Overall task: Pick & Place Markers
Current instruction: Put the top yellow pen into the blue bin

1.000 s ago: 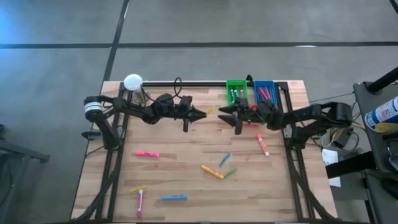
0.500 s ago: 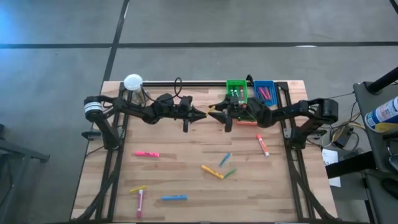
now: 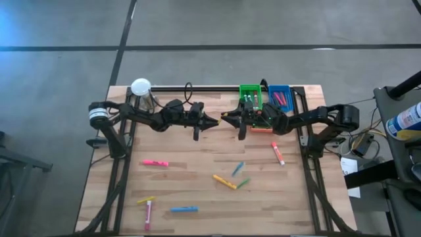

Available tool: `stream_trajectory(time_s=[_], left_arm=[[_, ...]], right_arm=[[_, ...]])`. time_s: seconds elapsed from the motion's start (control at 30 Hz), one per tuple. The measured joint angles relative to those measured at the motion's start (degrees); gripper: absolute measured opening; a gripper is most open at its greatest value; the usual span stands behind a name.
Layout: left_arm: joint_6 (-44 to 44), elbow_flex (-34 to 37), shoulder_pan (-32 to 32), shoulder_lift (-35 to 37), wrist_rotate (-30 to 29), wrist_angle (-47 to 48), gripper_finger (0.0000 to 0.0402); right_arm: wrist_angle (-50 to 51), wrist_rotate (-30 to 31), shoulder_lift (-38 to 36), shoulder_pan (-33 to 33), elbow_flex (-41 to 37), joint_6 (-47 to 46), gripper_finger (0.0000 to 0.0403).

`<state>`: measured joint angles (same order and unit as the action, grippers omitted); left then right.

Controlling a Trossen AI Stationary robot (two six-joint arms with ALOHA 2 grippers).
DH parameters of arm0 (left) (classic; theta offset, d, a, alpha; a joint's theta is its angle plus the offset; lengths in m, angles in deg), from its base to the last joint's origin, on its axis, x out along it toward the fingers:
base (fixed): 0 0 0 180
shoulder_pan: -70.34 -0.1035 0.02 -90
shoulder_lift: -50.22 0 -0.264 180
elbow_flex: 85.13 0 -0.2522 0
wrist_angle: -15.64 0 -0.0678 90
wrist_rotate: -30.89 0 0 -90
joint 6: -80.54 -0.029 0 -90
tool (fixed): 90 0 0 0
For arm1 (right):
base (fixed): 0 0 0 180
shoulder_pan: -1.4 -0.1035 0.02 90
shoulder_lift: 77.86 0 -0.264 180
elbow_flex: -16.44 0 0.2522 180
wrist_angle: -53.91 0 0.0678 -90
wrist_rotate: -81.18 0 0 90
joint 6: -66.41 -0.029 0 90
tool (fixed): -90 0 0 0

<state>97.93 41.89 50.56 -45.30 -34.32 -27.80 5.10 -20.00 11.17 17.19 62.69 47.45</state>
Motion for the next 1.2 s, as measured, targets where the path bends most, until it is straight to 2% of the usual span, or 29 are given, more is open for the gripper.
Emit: stream_trajectory(time_s=[0.17,0.3,0.37,0.5,0.67,0.73,0.87,1.03,1.2], left_arm=[[1.13,0.10,0.01,0.49,0.49,-0.48,0.0034],[-0.38,1.68,-0.17,0.88,-0.31,-4.16,0.0035],[-0.41,3.52,-0.20,0.97,0.67,-4.51,0.0035],[-1.25,5.77,-0.29,1.20,1.16,-5.41,0.0035],[-2.35,8.38,-0.25,1.22,0.38,-5.20,0.0036],[-2.45,9.08,-0.28,1.55,-0.58,-5.36,0.0036],[-3.01,10.91,-0.38,2.97,-1.75,-5.14,0.0037],[-4.49,14.67,-0.38,8.26,-1.77,-5.30,0.0037],[-5.19,20.43,-0.38,15.56,-3.12,-5.24,0.0037]], right_arm=[[4.27,-0.44,-3.20,0.97,-0.02,0.27,0.0065],[19.15,-0.37,-11.02,4.14,-0.03,3.45,0.0066],[30.25,2.61,-16.69,6.61,0.72,5.89,0.0063],[58.53,14.68,-25.68,11.18,5.62,9.99,0.0063],[83.06,25.06,-30.12,18.26,12.80,11.68,0.0064],[90.02,26.66,-29.58,21.79,14.68,10.68,0.0065],[98.76,25.84,-25.70,28.91,18.02,9.73,0.0065],[107.10,21.51,-17.19,36.39,23.11,10.16,0.0065],[115.17,19.72,-7.36,39.73,29.08,11.67,0.0065]])
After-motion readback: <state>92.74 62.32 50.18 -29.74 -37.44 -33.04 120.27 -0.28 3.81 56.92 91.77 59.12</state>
